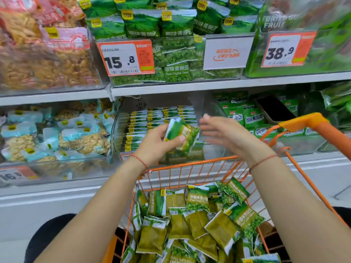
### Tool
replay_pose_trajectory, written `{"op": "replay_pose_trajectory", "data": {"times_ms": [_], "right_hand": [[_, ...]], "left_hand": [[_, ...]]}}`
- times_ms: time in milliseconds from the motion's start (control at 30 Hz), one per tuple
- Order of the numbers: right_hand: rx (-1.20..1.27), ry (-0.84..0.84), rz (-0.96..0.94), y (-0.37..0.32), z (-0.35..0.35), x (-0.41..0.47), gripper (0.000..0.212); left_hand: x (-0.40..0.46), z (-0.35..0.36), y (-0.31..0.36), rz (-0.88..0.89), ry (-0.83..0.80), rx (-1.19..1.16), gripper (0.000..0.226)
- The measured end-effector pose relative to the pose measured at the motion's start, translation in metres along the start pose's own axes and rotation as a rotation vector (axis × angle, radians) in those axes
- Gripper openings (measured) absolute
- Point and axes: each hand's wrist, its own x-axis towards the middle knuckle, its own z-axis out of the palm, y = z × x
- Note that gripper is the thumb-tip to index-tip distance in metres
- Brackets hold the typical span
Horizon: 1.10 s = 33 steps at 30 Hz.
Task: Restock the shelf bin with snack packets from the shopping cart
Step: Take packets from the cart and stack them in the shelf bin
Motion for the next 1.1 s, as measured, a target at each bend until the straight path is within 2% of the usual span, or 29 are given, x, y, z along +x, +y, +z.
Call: {"op": "replay_pose_trajectory", "data": {"times_ms": [67, 167, 267, 333, 400, 467, 533, 667, 800, 867, 1000, 1100], "right_hand": [[-0.064, 0.106, 0.045, -0.006, -0.007, 0.026, 0.054], [-0.190, 0.034, 0.210, -0.006, -0.005, 0.051, 0.068], [-0.349, -0.028, 0.331, -0.001, 0.001, 0.062, 0.074], [-0.314, -0.028, 0.397, 0.005, -0.002, 0.071, 0.078], [-0.120, 0.046, 0.455, 0.012, -0.006, 0.080, 0.082], [0.018, 0.142, 0.479, 0.015, -0.009, 0.086, 0.085], [0.016, 0.151, 0.501, 0.014, -0.009, 0.088, 0.084], [-0.132, 0.113, 0.538, 0.011, -0.005, 0.089, 0.082], [-0.319, 0.061, 0.484, 0.016, -0.004, 0.089, 0.083], [-0.379, 0.043, 0.459, 0.016, -0.003, 0.085, 0.083], [-0.606, -0.003, 0.409, 0.014, -0.001, 0.078, 0.089], [-0.671, -0.009, 0.372, 0.014, 0.002, 0.077, 0.088]], "left_hand": [[0.020, -0.008, 0.000, 0.003, 0.020, 0.085, 0.005], [0.045, -0.009, -0.008, -0.057, -0.014, 0.145, 0.009], [0.066, -0.003, -0.019, -0.127, -0.045, 0.173, 0.030], [0.078, 0.000, -0.022, -0.141, -0.112, 0.210, 0.029], [0.090, 0.002, -0.026, -0.169, -0.198, 0.216, 0.029], [0.099, 0.003, -0.032, -0.215, -0.286, 0.302, 0.032], [0.105, 0.005, -0.037, -0.267, -0.380, 0.414, 0.042], [0.115, 0.009, -0.033, -0.346, -0.510, 0.609, 0.053], [0.117, 0.016, -0.021, -0.347, -0.608, 0.765, 0.059], [0.116, 0.012, -0.019, -0.334, -0.552, 0.712, 0.060], [0.111, -0.011, -0.012, -0.302, -0.242, 0.504, 0.056], [0.102, -0.024, -0.013, -0.236, -0.098, 0.431, 0.056]]}}
